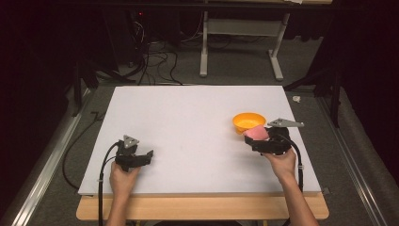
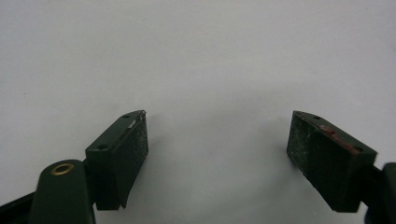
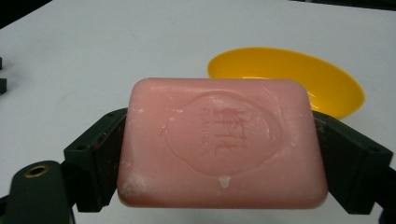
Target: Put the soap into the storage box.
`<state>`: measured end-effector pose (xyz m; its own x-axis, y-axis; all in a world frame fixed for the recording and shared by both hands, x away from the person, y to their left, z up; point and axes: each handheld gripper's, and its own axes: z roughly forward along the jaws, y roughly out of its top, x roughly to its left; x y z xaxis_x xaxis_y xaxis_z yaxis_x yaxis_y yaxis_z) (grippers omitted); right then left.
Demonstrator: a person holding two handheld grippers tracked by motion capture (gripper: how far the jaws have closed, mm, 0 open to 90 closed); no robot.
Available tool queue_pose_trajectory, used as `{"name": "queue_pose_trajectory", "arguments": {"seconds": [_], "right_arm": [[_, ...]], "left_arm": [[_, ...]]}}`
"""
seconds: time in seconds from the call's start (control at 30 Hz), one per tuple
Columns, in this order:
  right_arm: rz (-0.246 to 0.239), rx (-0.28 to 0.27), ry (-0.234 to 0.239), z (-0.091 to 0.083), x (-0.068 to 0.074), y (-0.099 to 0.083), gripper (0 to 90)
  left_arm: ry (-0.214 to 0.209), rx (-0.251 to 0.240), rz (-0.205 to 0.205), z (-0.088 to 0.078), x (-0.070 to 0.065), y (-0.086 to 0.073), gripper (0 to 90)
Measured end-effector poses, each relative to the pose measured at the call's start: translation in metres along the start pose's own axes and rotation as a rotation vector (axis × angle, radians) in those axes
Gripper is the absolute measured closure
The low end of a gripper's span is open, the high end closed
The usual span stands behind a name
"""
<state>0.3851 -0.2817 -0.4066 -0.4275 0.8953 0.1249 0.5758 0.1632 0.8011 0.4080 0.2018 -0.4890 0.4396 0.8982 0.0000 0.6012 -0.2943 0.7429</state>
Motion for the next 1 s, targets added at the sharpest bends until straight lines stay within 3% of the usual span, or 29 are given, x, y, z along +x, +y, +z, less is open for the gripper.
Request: {"name": "queue_pose_trajectory", "arguments": {"seconds": [0.5,1.0], "right_arm": [[0.013,-0.002,-0.03,-0.004,-0.009,0.011,13.9],[0.033,0.024,-0.04,0.007,-0.013,0.028,13.9]], "left_arm": [[-0.002,0.004,0.001,0.0,0.0,0.0,21.0],[-0.004,0.004,-0.001,0.0,0.001,0.0,21.0]]}}
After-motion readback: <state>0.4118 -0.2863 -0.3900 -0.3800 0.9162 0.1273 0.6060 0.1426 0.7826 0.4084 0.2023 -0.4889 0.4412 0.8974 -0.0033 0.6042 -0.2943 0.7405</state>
